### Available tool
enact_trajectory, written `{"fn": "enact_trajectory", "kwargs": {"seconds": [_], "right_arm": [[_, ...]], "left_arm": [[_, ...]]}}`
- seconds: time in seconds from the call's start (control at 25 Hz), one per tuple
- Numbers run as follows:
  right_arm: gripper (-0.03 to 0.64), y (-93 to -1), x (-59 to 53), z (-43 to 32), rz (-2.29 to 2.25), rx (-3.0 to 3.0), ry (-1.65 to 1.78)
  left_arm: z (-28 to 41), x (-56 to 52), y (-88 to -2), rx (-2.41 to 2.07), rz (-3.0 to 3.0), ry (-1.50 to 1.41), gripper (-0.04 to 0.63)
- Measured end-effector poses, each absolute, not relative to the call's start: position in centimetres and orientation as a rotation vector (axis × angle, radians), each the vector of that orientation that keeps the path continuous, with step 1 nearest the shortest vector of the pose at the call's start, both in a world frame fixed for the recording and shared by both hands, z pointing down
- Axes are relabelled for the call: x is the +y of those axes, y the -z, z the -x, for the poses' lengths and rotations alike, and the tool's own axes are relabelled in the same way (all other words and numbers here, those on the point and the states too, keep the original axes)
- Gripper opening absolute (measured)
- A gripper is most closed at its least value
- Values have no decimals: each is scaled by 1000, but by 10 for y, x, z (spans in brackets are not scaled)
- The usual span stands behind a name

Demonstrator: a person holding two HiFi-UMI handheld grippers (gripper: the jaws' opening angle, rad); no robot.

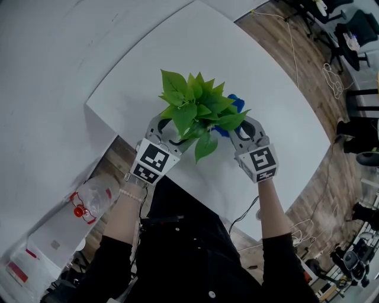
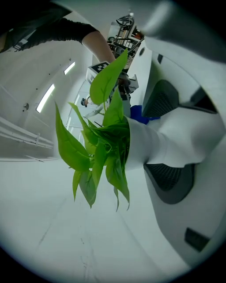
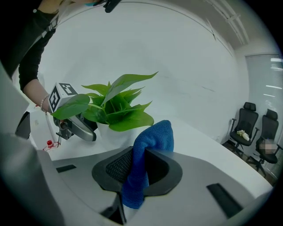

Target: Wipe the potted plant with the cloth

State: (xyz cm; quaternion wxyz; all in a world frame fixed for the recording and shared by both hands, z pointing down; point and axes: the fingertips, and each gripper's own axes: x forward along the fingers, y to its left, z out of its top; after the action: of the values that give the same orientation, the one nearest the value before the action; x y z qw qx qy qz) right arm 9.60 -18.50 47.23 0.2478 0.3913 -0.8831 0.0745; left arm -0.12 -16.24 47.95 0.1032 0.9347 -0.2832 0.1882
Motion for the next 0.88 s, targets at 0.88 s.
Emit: {"fn": "enact_trajectory", "kwargs": {"seconds": [0.88], "right_arm": [[94, -469, -174, -62, -943, -2456, -105]], "left_arm": [[5, -170, -482, -937, -2738, -561, 301]]}}
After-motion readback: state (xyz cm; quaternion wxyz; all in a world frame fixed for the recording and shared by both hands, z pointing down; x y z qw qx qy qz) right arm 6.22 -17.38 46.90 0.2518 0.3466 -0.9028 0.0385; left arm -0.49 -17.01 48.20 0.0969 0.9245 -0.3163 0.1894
